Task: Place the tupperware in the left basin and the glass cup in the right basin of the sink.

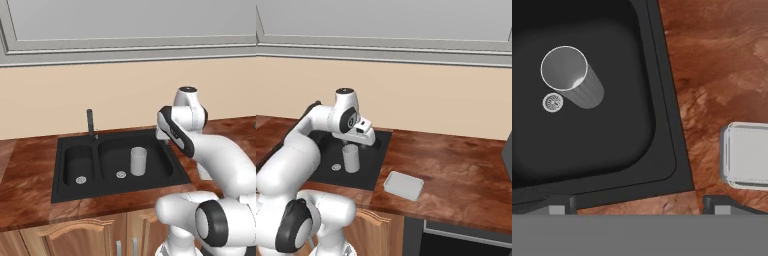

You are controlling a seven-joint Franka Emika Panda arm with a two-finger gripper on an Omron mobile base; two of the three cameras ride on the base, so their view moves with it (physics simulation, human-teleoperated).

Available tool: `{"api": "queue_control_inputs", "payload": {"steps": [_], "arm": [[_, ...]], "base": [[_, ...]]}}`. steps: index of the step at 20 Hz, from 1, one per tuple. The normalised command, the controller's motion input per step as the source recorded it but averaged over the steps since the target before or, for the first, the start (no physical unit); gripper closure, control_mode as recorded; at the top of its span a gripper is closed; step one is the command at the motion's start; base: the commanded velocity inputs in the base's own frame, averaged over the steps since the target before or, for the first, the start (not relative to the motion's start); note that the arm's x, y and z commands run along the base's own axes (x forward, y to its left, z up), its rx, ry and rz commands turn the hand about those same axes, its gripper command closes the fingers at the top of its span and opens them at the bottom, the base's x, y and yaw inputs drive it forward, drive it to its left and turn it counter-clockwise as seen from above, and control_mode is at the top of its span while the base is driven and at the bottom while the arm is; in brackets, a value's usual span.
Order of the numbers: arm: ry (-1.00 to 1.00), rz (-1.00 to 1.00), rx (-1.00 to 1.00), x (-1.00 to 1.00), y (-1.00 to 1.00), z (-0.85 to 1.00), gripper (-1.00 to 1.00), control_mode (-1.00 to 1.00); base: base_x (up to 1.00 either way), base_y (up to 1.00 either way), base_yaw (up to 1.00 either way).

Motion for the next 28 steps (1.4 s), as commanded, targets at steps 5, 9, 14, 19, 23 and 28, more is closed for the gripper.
{"api": "queue_control_inputs", "payload": {"steps": [5, 9, 14, 19, 23, 28], "arm": [[0.01, 0.07, 0.0, -0.05, -0.3, -0.01, -1.0, -1.0], [0.0, 0.13, 0.0, 0.0, -0.34, -0.02, -1.0, -1.0], [0.07, 0.13, 0.0, 0.0, -0.33, -0.01, -1.0, -1.0], [0.11, 0.1, 0.0, 0.0, -0.21, -0.07, -1.0, -1.0], [0.13, 0.13, 0.0, 0.0, -0.12, -0.11, -1.0, -1.0], [0.05, 0.13, 0.0, 0.0, -0.22, -0.09, -1.0, -1.0]], "base": [[0.0, 0.0, 0.0], [0.0, 0.0, 0.0], [0.0, 0.0, 0.0], [0.0, 0.0, 0.0], [0.0, 0.0, 0.0], [0.0, 0.0, 0.0]]}}
